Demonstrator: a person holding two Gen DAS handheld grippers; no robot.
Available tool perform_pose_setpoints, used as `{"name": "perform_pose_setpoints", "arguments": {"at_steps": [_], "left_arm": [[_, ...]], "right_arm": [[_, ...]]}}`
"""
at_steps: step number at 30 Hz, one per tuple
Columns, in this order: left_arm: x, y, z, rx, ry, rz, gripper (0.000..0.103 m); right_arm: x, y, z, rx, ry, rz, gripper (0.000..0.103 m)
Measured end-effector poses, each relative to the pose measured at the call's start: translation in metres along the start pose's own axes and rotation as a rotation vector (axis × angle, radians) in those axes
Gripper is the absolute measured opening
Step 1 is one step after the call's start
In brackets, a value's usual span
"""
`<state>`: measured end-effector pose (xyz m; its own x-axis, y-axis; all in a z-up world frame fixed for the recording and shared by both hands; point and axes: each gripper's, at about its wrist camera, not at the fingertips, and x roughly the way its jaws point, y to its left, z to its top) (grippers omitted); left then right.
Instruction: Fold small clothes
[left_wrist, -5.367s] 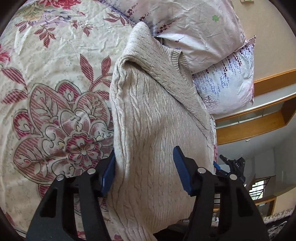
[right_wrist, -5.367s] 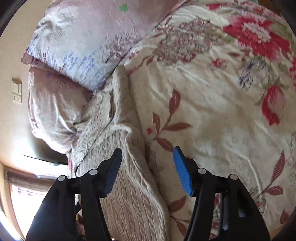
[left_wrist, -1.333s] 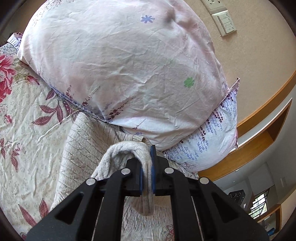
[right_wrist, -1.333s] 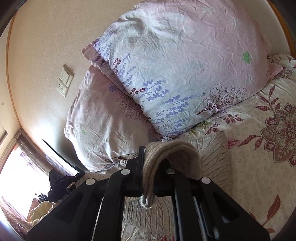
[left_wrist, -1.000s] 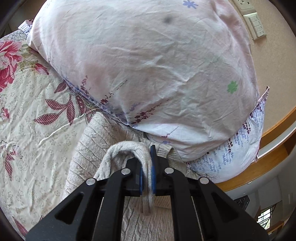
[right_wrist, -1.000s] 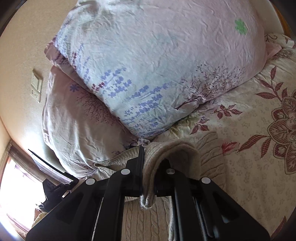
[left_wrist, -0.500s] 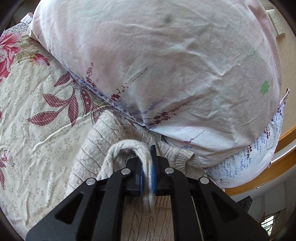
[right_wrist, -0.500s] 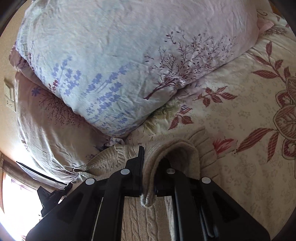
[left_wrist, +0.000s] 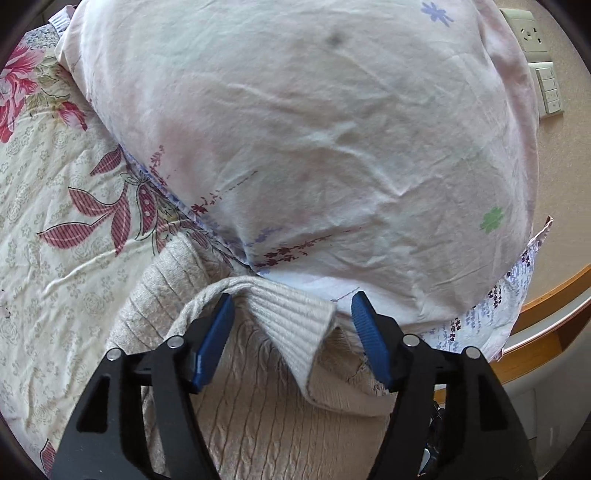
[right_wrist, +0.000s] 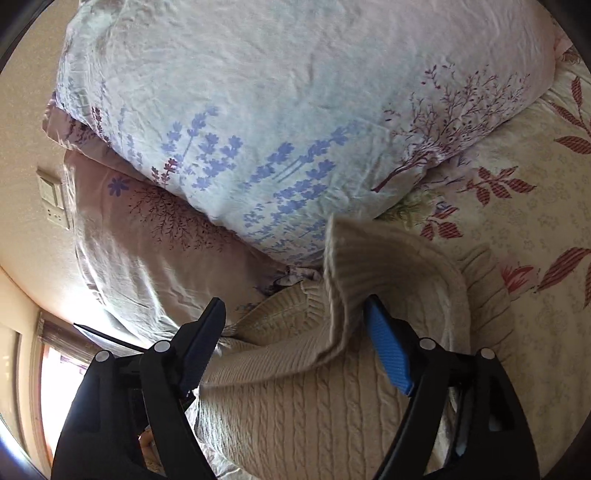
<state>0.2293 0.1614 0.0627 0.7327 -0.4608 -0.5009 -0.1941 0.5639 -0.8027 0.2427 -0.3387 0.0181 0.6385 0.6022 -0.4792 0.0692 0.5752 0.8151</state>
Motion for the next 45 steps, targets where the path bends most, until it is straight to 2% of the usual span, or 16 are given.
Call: {"name": "perform_pose_setpoints", "arguments": {"at_steps": [3,7,10,12,13,15,18,20,21,22,26,29,31,35,38,45], "left_arm": [[0.009,-0.002,0.0,-0.005,0.047,0.019,0.065],[0.002,-0.005,-0.003,-0.02,0.005,0.02,0.065],[-0.007,-0.005,-0.003,0.003,0.002,0.063,0.066],[-0.014,-0.009,-0.005,0.057,0.009,0.11,0.068],[-0.019,-0.011,-0.006,0.101,0.014,0.146,0.07],[-0.024,-0.023,-0.013,0.232,0.024,0.27,0.075],[-0.021,-0.044,-0.029,0.454,0.036,0.52,0.087],[-0.017,-0.053,-0.041,0.56,0.024,0.696,0.1],[-0.016,-0.056,-0.046,0.592,0.012,0.747,0.101],[-0.015,-0.056,-0.048,0.608,0.015,0.762,0.101],[-0.015,-0.047,-0.046,0.566,0.05,0.765,0.101],[-0.014,-0.043,-0.044,0.572,0.061,0.794,0.101],[-0.014,-0.042,-0.045,0.585,0.058,0.818,0.101],[-0.016,-0.037,-0.045,0.599,0.053,0.827,0.101],[-0.016,-0.031,-0.042,0.588,0.064,0.805,0.101],[-0.016,-0.002,-0.021,0.484,0.141,0.66,0.101]], "right_arm": [[0.013,-0.002,0.0,0.043,0.06,-0.017,0.079],[0.012,0.004,-0.002,0.04,0.055,-0.013,0.079],[0.012,0.017,-0.007,-0.013,0.065,-0.057,0.079],[0.017,0.028,-0.012,-0.071,0.07,-0.102,0.079],[0.018,0.035,-0.016,-0.105,0.07,-0.131,0.085],[0.02,0.047,-0.026,-0.178,0.071,-0.207,0.091],[0.024,0.06,-0.042,-0.272,0.086,-0.307,0.1],[0.031,0.067,-0.052,-0.322,0.1,-0.394,0.102],[0.035,0.071,-0.056,-0.342,0.105,-0.417,0.102],[0.037,0.073,-0.059,-0.353,0.107,-0.434,0.102],[0.053,0.082,-0.066,-0.371,0.131,-0.566,0.102],[0.075,0.091,-0.072,-0.428,0.181,-0.686,0.102],[0.086,0.095,-0.078,-0.467,0.203,-0.734,0.102],[0.1,0.098,-0.09,-0.491,0.208,-0.72,0.102],[0.103,0.095,-0.097,-0.487,0.218,-0.724,0.102],[0.119,0.089,-0.111,-0.556,0.213,-0.783,0.102]]}}
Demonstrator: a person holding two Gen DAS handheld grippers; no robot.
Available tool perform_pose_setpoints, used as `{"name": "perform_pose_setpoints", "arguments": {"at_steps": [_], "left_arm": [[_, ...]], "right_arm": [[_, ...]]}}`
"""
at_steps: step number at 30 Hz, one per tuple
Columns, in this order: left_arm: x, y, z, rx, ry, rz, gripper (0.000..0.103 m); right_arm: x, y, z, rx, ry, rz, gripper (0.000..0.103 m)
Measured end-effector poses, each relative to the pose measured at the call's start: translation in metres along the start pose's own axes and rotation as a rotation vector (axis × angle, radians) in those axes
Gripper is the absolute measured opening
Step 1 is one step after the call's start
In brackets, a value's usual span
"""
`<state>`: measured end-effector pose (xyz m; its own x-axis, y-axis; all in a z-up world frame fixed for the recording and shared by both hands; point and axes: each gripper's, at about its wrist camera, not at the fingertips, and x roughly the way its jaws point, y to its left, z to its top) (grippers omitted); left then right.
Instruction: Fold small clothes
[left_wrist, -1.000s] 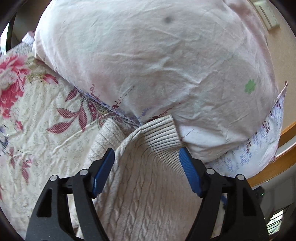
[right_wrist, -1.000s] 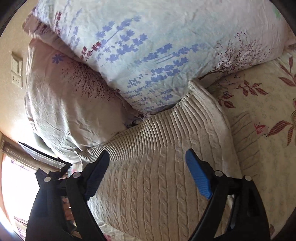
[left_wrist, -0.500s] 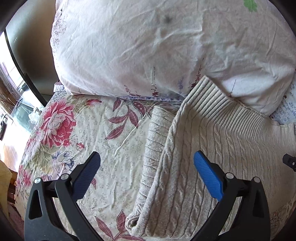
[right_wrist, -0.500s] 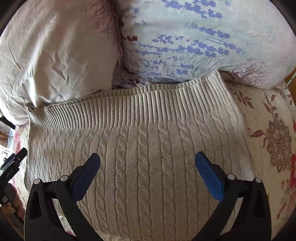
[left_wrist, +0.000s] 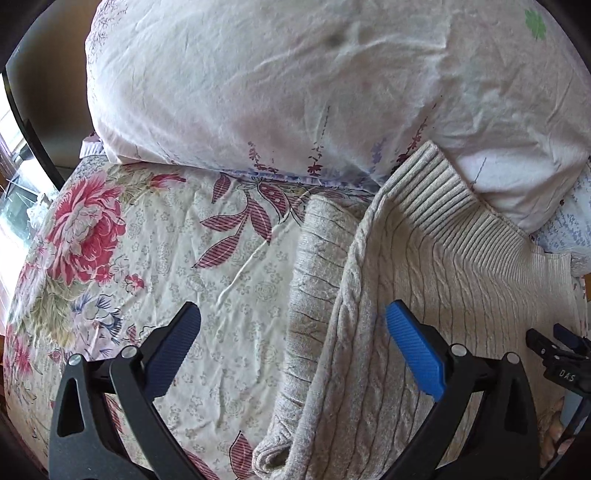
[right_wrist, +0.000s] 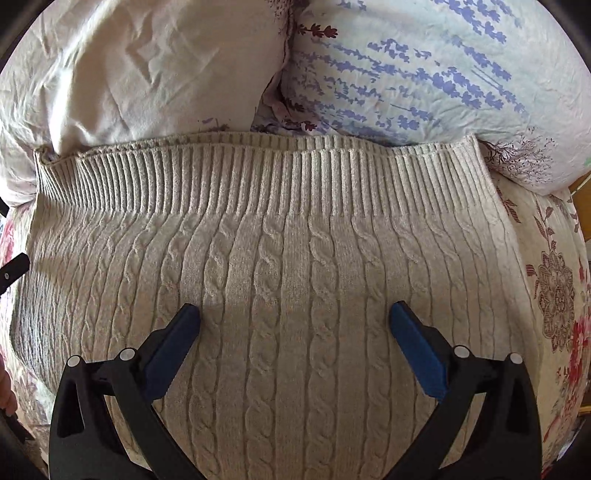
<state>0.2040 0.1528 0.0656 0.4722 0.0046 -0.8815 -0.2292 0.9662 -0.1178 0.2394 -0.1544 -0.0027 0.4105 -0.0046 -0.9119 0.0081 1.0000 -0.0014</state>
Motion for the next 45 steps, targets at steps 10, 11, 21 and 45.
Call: {"name": "perform_pose_setpoints", "arguments": {"at_steps": [10,11,21,45], "left_arm": [[0.024,0.032,0.011,-0.056,0.081,-0.353,0.085],[0.022,0.037,0.011,-0.083,0.093,-0.414,0.08],[0.047,0.062,0.033,-0.085,0.229,-0.629,0.058],[0.013,-0.038,0.009,-0.058,0.193,-0.613,0.029]], "right_arm": [[-0.004,0.005,-0.02,-0.022,-0.035,0.01,0.102],[-0.004,0.005,-0.021,-0.025,-0.035,0.012,0.102],[-0.007,0.0,-0.022,-0.031,-0.042,0.017,0.102],[-0.006,-0.001,-0.025,-0.055,-0.066,0.027,0.102]]}}
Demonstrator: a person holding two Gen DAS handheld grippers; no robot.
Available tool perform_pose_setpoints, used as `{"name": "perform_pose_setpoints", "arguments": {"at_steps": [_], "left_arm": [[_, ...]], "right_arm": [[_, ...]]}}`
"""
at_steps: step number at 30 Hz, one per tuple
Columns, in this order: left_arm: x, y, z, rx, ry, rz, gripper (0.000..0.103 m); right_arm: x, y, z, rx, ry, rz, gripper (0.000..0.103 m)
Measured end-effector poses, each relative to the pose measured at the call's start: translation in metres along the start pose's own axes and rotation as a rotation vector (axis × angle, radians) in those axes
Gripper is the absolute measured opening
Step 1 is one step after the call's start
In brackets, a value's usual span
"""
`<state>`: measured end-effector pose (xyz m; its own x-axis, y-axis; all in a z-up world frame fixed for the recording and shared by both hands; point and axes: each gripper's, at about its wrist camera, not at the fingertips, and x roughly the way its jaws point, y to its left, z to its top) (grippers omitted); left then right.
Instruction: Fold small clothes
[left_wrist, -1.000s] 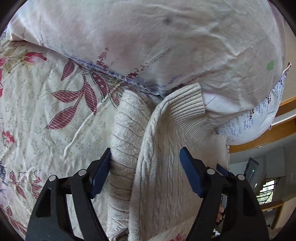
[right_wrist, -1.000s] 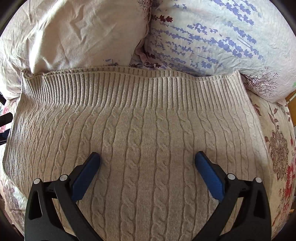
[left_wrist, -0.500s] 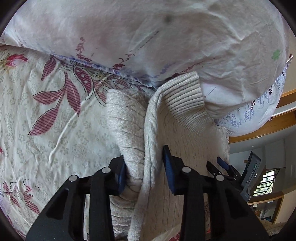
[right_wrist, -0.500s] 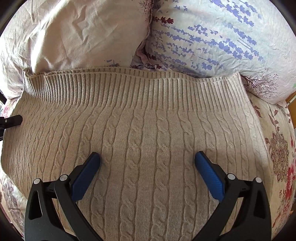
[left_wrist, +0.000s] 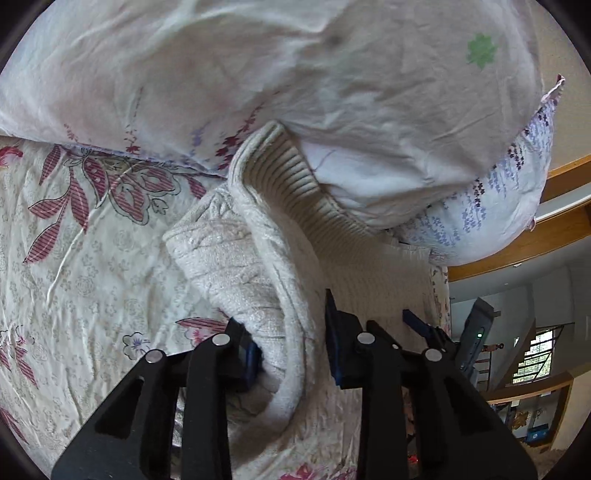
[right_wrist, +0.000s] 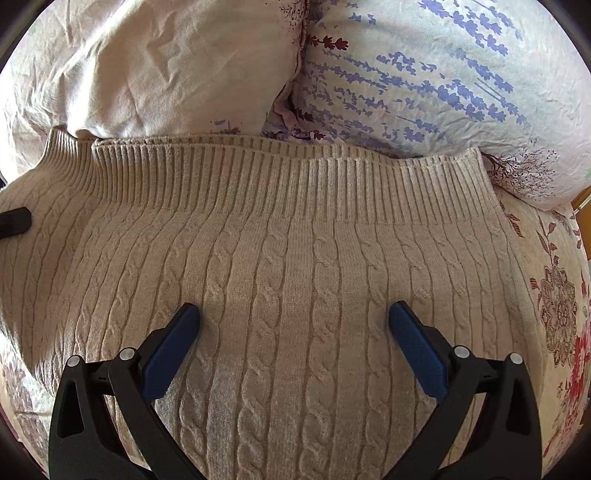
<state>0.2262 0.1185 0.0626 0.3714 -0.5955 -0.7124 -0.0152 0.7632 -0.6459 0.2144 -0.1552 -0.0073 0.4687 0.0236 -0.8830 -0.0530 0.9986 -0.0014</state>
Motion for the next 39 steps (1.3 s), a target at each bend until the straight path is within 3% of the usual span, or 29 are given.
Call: {"name": "perform_pose_setpoints", "arguments": {"at_steps": [6,10,13,19,22,24,28,31,34,37,39], "left_arm": [[-0.006,-0.057,-0.007,0.03,-0.045,-0.079,0.027],[-0.002,-0.089,-0.003,0.023,-0.066,-0.173,0.012],[0.007,-0.107,0.0,0.091,-0.072,-0.107,0.009],[0.039,-0.086,-0.005,0.029,0.04,-0.046,0.009],[0.05,-0.092,-0.009,0.063,0.071,-0.026,0.01],[0.058,-0.094,-0.008,0.054,0.085,-0.037,0.01],[0.063,-0.079,-0.008,-0.004,0.09,-0.075,0.01],[0.066,-0.074,-0.01,-0.038,0.093,-0.109,0.011],[0.064,-0.071,-0.011,-0.066,0.086,-0.143,0.015],[0.059,-0.069,-0.014,-0.083,0.072,-0.191,0.021],[0.052,-0.066,-0.017,-0.089,0.058,-0.177,0.021]], "right_arm": [[-0.001,-0.002,-0.002,-0.008,-0.012,0.006,0.102],[-0.005,-0.006,-0.009,-0.024,-0.053,0.037,0.102],[-0.009,-0.011,-0.016,-0.047,-0.086,0.07,0.102],[-0.015,-0.02,-0.02,-0.065,-0.071,0.118,0.102],[-0.018,-0.022,-0.018,-0.078,-0.054,0.134,0.102],[-0.024,-0.033,-0.014,-0.062,-0.051,0.219,0.102],[-0.038,-0.081,-0.006,0.165,-0.076,0.607,0.102],[-0.019,-0.102,0.002,0.358,0.021,0.858,0.102],[-0.002,-0.097,0.01,0.427,0.102,0.949,0.089],[0.012,-0.083,0.019,0.455,0.169,1.034,0.087],[0.02,-0.072,0.018,0.478,0.214,1.085,0.085]]}}
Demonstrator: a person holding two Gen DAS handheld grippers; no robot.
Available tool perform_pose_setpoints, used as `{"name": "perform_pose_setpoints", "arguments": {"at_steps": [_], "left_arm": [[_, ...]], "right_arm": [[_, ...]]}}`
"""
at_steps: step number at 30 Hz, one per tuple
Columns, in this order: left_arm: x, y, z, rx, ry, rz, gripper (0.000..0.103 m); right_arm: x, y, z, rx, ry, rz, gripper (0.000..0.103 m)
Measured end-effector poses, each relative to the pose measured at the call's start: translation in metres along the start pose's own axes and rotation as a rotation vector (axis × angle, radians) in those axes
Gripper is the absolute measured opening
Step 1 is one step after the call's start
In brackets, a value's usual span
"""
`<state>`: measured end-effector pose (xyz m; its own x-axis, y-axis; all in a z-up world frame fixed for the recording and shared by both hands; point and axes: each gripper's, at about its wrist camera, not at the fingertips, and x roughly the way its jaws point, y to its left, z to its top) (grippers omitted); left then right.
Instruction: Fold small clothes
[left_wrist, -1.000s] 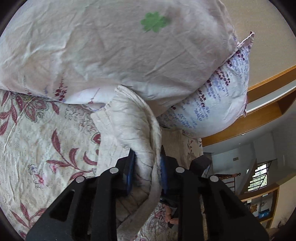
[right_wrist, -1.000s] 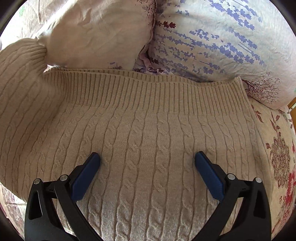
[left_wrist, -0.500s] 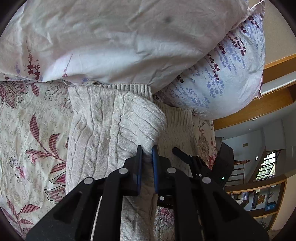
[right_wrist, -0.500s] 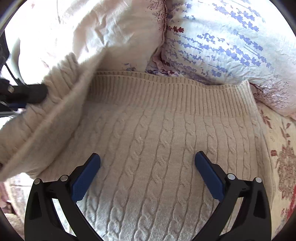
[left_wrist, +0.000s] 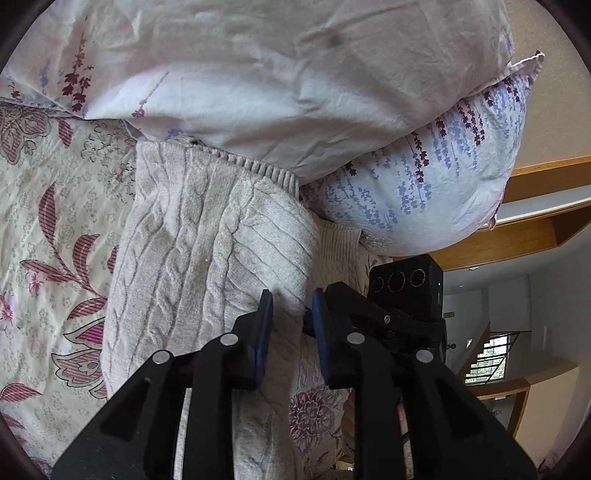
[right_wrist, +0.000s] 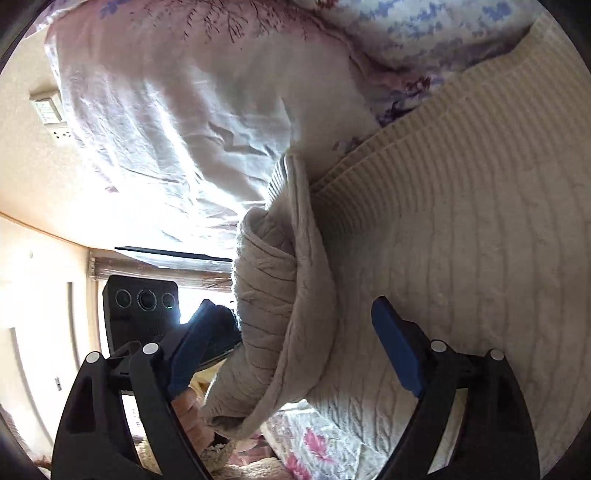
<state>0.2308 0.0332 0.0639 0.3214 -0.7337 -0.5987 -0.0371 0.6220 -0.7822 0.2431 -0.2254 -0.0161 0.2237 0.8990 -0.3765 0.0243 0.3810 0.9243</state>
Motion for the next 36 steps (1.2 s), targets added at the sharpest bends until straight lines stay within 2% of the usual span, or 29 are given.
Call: {"name": "perform_pose_setpoints", "arguments": {"at_steps": [1,2,4,5,8,11,12,14,15,18,22,26,30,32,33,36], "left_arm": [[-0.004,0.003,-0.001,-0.009,0.0,-0.014,0.024],[-0.009,0.006,-0.003,-0.022,-0.005,-0.032,0.034],[-0.021,0.009,-0.005,-0.03,-0.049,-0.026,0.045],[-0.028,0.01,-0.006,-0.027,-0.07,-0.011,0.05],[-0.041,0.016,-0.008,-0.04,-0.103,0.024,0.057],[-0.047,0.016,-0.008,-0.012,-0.147,0.12,0.064],[-0.048,0.014,-0.008,0.006,-0.16,0.151,0.065],[-0.05,0.012,-0.009,0.036,-0.17,0.194,0.067],[-0.05,0.01,-0.009,0.049,-0.169,0.205,0.067],[-0.049,0.012,-0.009,0.056,-0.172,0.214,0.069],[-0.046,0.016,-0.01,0.045,-0.166,0.207,0.069],[-0.04,0.014,-0.013,0.061,-0.151,0.211,0.071],[-0.033,0.007,-0.015,0.089,-0.139,0.216,0.072],[-0.028,0.002,-0.016,0.115,-0.133,0.229,0.075],[-0.026,-0.001,-0.017,0.129,-0.13,0.236,0.076],[-0.018,-0.009,-0.021,0.171,-0.116,0.243,0.077]], "right_arm": [[0.003,-0.001,0.001,0.02,0.009,0.028,0.084],[0.006,-0.001,0.003,0.037,0.013,0.055,0.084],[0.007,-0.001,0.009,0.061,0.021,0.073,0.084],[0.008,0.0,0.008,0.063,0.027,0.05,0.084],[0.019,0.009,0.008,0.032,0.045,-0.066,0.083],[0.032,0.024,0.009,0.002,0.051,-0.166,0.049],[0.037,0.029,0.007,-0.015,0.052,-0.181,0.023],[0.041,0.042,0.004,-0.087,0.041,-0.261,0.02],[0.04,0.047,0.001,-0.118,0.027,-0.265,0.018],[0.032,0.065,-0.01,-0.15,-0.016,-0.205,0.016],[0.0,0.067,-0.01,-0.137,-0.077,-0.104,0.015],[-0.03,0.054,-0.011,-0.085,-0.132,-0.038,0.015],[-0.062,0.041,-0.007,-0.055,-0.188,-0.009,0.015],[-0.086,0.028,-0.002,-0.049,-0.223,-0.004,0.015],[-0.111,0.015,-0.001,-0.047,-0.24,-0.005,0.015],[-0.142,0.004,0.0,-0.038,-0.293,-0.031,0.015]]}}
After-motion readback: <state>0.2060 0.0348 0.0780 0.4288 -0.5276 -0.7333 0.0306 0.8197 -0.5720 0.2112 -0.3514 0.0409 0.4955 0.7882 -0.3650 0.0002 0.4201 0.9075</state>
